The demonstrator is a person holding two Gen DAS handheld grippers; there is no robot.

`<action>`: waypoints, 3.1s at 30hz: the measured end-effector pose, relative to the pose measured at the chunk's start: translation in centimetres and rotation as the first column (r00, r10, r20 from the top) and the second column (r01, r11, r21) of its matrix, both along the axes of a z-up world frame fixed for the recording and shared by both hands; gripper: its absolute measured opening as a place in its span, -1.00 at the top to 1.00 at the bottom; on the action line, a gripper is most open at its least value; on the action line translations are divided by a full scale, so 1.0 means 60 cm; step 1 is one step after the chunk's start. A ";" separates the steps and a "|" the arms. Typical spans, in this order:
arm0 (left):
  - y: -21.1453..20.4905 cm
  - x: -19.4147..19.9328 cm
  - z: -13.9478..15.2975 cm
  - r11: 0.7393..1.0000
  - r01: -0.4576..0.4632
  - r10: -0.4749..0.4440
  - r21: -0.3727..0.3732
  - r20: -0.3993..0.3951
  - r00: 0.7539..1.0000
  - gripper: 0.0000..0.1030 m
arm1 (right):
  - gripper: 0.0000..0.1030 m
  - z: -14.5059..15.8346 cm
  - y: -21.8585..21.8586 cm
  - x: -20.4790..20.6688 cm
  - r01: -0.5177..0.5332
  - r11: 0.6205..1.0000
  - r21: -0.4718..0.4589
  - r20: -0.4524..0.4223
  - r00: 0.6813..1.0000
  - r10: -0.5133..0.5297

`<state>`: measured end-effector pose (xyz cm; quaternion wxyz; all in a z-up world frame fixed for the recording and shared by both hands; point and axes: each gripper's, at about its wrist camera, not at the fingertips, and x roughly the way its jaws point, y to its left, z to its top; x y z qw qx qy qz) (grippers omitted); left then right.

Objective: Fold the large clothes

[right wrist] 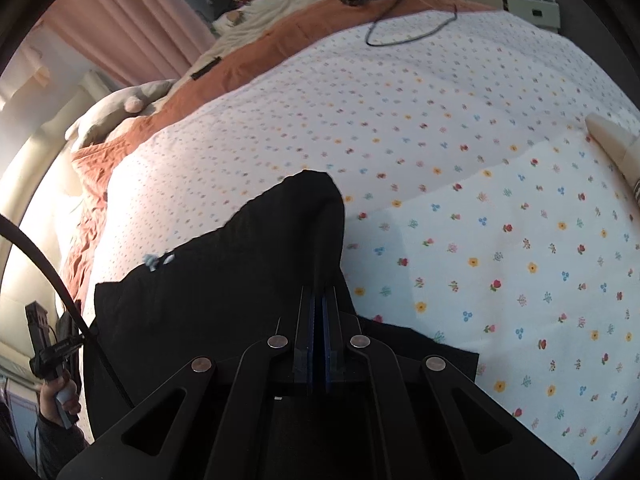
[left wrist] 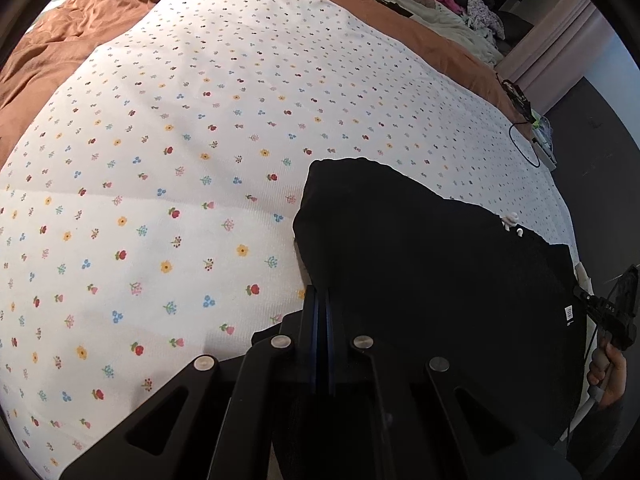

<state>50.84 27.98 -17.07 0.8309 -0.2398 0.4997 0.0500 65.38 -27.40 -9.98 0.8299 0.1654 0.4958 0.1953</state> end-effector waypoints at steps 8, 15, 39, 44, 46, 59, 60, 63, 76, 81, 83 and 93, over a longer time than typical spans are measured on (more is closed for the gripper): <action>0.019 -0.015 0.009 0.995 -0.010 0.011 -0.098 0.013 1.000 0.77 | -0.45 0.016 -0.030 -0.030 0.018 1.000 0.011 0.033 0.999 -0.019; 0.025 -0.096 0.047 0.992 -0.024 0.036 -0.124 0.098 0.995 -0.65 | -0.45 0.022 -0.067 -0.097 -0.051 0.998 0.032 0.018 0.999 0.050; -0.059 -0.315 -0.019 0.977 0.045 -0.041 -0.207 0.022 0.999 0.00 | 0.84 -0.037 -0.130 -0.270 -0.115 0.991 0.074 -0.045 0.992 0.119; -0.074 -0.325 -0.024 0.986 0.063 -0.069 -0.154 -0.031 0.997 0.18 | 0.97 -0.048 -0.135 -0.304 -0.104 0.994 0.040 -0.043 0.993 0.106; -0.074 -0.323 -0.024 0.990 0.060 -0.066 -0.131 -0.043 0.997 0.24 | 0.98 -0.057 -0.137 -0.313 -0.096 0.995 0.030 -0.054 0.994 0.097; -0.077 -0.357 0.037 0.999 0.047 -0.048 0.022 0.051 0.998 0.28 | 0.96 0.028 -0.147 -0.388 -0.018 0.995 -0.100 0.017 1.000 0.020; -0.079 -0.356 0.048 0.999 0.044 -0.046 0.024 0.074 0.996 0.28 | 0.96 0.040 -0.146 -0.393 -0.018 0.995 -0.099 0.028 0.999 0.020; -0.094 -0.343 0.073 0.998 0.059 -0.063 0.037 0.116 0.991 0.28 | 0.95 0.078 -0.128 -0.403 -0.025 0.995 -0.101 0.060 0.998 0.032; -0.255 -0.235 0.078 0.977 0.202 -0.208 0.063 0.119 0.971 0.28 | -0.64 0.112 0.024 -0.398 -0.128 0.987 -0.094 0.122 0.983 0.139; -0.308 -0.210 0.057 0.957 0.276 -0.282 0.087 0.072 0.957 0.28 | -0.17 0.062 0.091 -0.377 -0.197 0.973 -0.124 0.024 0.979 0.201; -0.326 -0.198 0.043 0.947 0.301 -0.306 0.110 0.040 0.951 0.28 | -0.15 0.042 0.117 -0.372 -0.223 0.964 -0.144 -0.010 0.975 0.224; -0.309 -0.153 -0.005 0.961 0.221 -0.215 0.165 -0.048 0.975 0.54 | 0.01 0.008 0.254 -0.386 -0.410 0.889 -0.205 -0.042 0.911 0.410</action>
